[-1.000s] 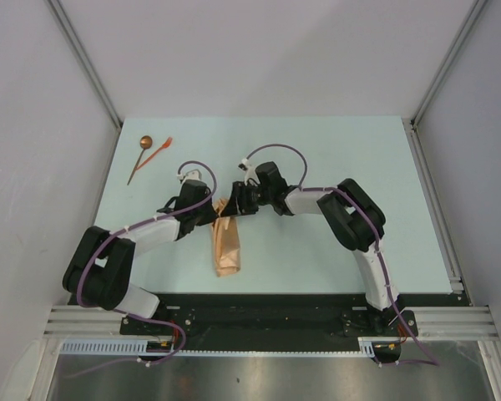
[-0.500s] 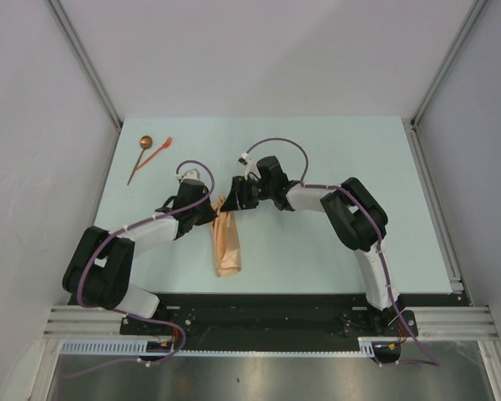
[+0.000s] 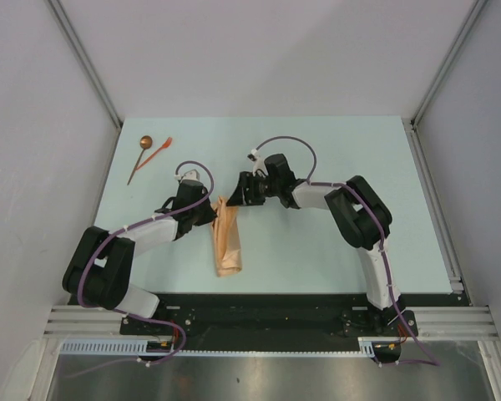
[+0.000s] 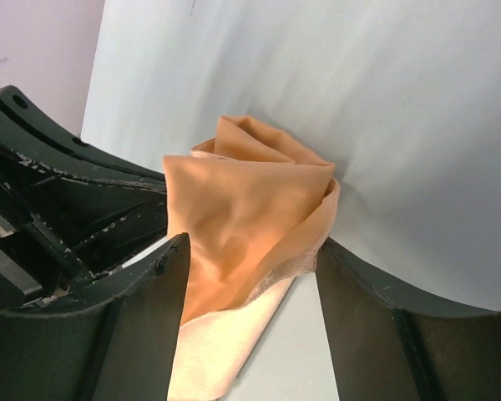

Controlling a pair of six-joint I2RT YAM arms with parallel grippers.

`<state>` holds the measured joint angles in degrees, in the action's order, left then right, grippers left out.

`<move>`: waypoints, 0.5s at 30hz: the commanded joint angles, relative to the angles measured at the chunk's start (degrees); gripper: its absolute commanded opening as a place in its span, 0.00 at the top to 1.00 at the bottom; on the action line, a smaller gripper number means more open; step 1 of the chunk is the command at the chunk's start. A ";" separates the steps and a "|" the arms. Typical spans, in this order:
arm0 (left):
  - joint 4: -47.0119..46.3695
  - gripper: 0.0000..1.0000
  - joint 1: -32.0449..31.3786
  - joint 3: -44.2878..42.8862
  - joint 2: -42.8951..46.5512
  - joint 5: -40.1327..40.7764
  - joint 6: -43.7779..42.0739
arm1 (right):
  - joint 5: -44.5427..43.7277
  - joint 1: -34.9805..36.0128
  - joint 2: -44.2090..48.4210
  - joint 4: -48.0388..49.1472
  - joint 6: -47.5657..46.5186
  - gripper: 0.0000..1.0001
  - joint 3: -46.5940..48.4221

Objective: Fold the napkin into a case and place the utensils inside
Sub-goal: Stuff the top corner of the smaller-rectangle-folded napkin into the folded napkin.

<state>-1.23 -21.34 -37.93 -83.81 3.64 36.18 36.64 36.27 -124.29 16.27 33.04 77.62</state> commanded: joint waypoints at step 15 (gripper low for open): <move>-1.84 1.00 0.43 0.32 1.37 -1.35 1.08 | -0.08 0.20 -1.30 1.04 0.02 0.90 4.81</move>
<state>-1.30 -21.23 -37.91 -83.83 3.57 36.21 36.51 36.03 -124.38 16.19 34.13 78.54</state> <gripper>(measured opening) 0.004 0.133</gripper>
